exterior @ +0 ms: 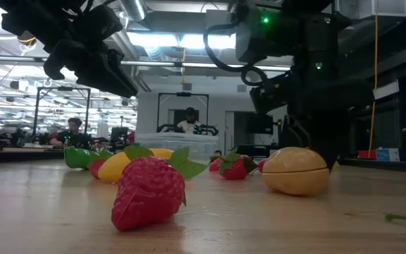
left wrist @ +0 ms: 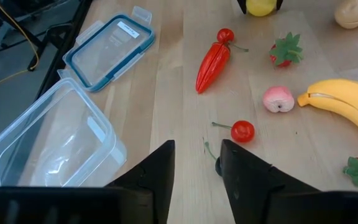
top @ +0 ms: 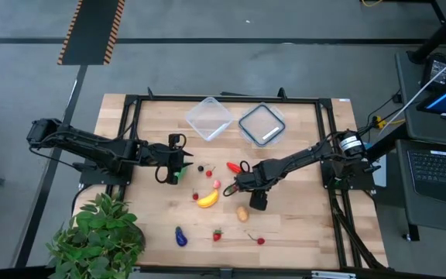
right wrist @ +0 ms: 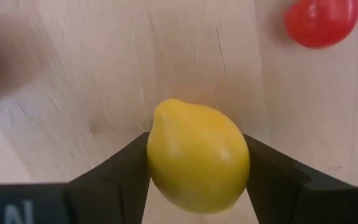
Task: Pick and placing Produce into tupperware
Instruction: Put the lemon into the transparent container
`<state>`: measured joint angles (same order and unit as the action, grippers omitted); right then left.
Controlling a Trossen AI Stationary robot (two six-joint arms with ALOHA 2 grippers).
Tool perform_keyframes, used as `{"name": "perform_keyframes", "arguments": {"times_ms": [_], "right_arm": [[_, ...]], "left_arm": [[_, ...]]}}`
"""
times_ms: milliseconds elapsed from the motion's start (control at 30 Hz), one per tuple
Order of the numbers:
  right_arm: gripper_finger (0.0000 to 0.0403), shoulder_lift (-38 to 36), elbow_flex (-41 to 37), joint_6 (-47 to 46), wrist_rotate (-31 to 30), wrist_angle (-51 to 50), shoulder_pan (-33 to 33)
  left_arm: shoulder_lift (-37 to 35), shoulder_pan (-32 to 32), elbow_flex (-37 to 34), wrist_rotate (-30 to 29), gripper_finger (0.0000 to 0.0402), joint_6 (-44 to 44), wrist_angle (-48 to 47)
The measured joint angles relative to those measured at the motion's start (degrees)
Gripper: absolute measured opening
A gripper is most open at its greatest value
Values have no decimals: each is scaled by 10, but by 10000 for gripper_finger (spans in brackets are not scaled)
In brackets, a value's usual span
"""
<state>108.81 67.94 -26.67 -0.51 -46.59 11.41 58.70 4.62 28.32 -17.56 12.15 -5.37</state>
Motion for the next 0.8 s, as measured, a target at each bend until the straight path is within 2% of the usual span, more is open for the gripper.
{"name": "perform_keyframes", "arguments": {"times_ms": [100,367,633,800], "right_arm": [[215,0,0,13,-17,22,-9],[215,-16,0,21,-15,46,-31],[215,-88,0,22,-11,67,-44],[215,-140,0,32,-55,67,-45]], "left_arm": [[0,0,0,0,114,3,0],[0,0,0,0,97,0,0],[0,0,0,0,82,0,-6],[-9,-25,0,0,73,-12,-36]]}}
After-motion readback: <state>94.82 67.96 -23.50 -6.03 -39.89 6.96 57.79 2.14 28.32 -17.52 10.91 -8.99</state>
